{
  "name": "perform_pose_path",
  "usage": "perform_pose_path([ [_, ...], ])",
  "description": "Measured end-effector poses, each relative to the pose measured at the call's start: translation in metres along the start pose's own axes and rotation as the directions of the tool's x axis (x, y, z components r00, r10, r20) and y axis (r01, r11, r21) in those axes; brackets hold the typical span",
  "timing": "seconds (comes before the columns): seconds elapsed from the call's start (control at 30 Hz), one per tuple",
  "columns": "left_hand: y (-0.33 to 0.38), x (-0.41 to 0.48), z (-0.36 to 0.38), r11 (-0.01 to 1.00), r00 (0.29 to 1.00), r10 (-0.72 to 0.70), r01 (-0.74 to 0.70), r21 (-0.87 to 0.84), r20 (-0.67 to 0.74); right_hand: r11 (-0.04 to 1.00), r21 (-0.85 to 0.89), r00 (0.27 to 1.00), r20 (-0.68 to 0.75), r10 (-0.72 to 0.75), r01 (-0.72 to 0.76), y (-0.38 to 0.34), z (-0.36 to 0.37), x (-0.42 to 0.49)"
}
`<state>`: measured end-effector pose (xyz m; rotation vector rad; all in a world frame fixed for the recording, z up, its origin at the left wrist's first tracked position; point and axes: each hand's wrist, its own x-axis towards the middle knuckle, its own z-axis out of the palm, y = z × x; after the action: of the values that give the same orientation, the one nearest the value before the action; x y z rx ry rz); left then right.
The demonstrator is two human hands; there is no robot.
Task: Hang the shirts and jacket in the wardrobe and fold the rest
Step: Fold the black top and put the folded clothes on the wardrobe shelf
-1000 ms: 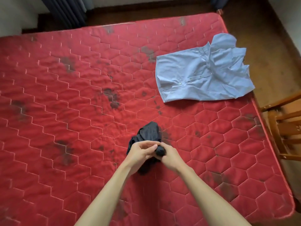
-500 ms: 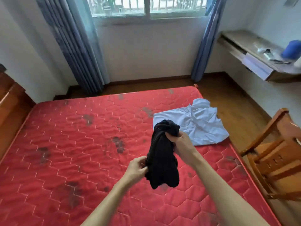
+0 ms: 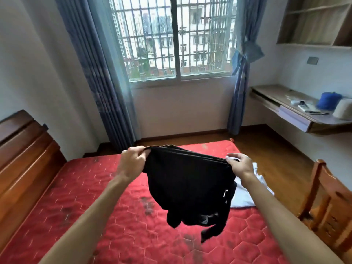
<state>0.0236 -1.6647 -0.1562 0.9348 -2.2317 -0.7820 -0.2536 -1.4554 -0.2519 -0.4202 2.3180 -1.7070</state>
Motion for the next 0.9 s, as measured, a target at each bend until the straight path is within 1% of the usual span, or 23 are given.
perform_pose_path([
  [0.07, 0.016, 0.007, -0.018, 0.992, 0.995, -0.091, 0.088, -0.094, -0.034, 0.999, -0.028, 0.999, -0.005, -0.036, 0.036, -0.007, -0.001, 0.002],
  [0.13, 0.032, 0.012, -0.034, 0.934, 0.980, -0.201, 0.191, -0.300, -0.002, 0.997, -0.057, 0.998, -0.001, -0.058, 0.058, -0.016, -0.003, 0.003],
  [0.2, 0.051, 0.014, -0.043, 0.838, 0.962, -0.266, 0.265, -0.477, 0.066, 0.992, -0.100, 0.995, 0.076, -0.069, 0.076, -0.025, 0.002, -0.001],
  [0.3, 0.086, 0.011, -0.046, 0.740, 0.946, -0.288, 0.318, -0.593, 0.148, 0.953, -0.239, 0.966, 0.223, -0.133, 0.186, -0.050, 0.018, -0.023],
  [0.33, 0.096, 0.010, -0.044, 0.709, 0.944, -0.292, 0.323, -0.627, 0.156, 0.943, -0.229, 0.943, 0.286, -0.171, 0.240, -0.060, 0.025, -0.033],
  [0.4, 0.113, 0.010, -0.041, 0.655, 0.943, -0.301, 0.314, -0.687, 0.144, 0.933, -0.095, 0.866, 0.413, -0.281, 0.348, -0.084, 0.037, -0.065],
  [0.43, 0.119, 0.010, -0.039, 0.633, 0.942, -0.306, 0.307, -0.711, 0.135, 0.914, -0.036, 0.828, 0.438, -0.349, 0.404, -0.096, 0.041, -0.083],
  [0.47, 0.124, 0.011, -0.038, 0.611, 0.942, -0.312, 0.301, -0.732, 0.126, 0.903, 0.040, 0.799, 0.451, -0.398, 0.427, -0.104, 0.047, -0.099],
  [0.53, 0.128, 0.010, -0.038, 0.572, 0.941, -0.322, 0.282, -0.770, 0.105, 0.903, 0.163, 0.766, 0.483, -0.425, 0.398, -0.114, 0.056, -0.123],
  [0.57, 0.129, 0.010, -0.038, 0.558, 0.943, -0.321, 0.266, -0.786, 0.092, 0.906, 0.174, 0.744, 0.522, -0.417, 0.385, -0.118, 0.060, -0.132],
  [0.6, 0.129, 0.010, -0.039, 0.548, 0.946, -0.314, 0.250, -0.799, 0.081, 0.901, 0.145, 0.727, 0.545, -0.417, 0.409, -0.118, 0.063, -0.138],
  [0.63, 0.129, 0.009, -0.041, 0.546, 0.950, -0.303, 0.234, -0.805, 0.071, 0.871, 0.078, 0.719, 0.531, -0.448, 0.485, -0.116, 0.067, -0.140],
  [0.67, 0.128, 0.008, -0.044, 0.554, 0.955, -0.292, 0.218, -0.803, 0.058, 0.817, -0.010, 0.716, 0.488, -0.499, 0.576, -0.112, 0.072, -0.139],
  [0.7, 0.126, 0.007, -0.047, 0.575, 0.959, -0.279, 0.201, -0.793, 0.040, 0.771, -0.076, 0.712, 0.448, -0.540, 0.632, -0.107, 0.077, -0.135],
  [0.73, 0.123, 0.006, -0.050, 0.603, 0.962, -0.273, 0.184, -0.776, 0.015, 0.752, -0.122, 0.724, 0.408, -0.556, 0.647, -0.102, 0.080, -0.128],
  [0.83, 0.104, 0.005, -0.064, 0.671, 0.951, -0.298, 0.151, -0.725, -0.078, 0.804, -0.224, 0.822, 0.309, -0.478, 0.551, -0.096, 0.070, -0.103],
  [0.9, 0.091, 0.004, -0.071, 0.681, 0.936, -0.331, 0.148, -0.717, -0.121, 0.803, -0.285, 0.847, 0.279, -0.453, 0.524, -0.100, 0.057, -0.086],
])
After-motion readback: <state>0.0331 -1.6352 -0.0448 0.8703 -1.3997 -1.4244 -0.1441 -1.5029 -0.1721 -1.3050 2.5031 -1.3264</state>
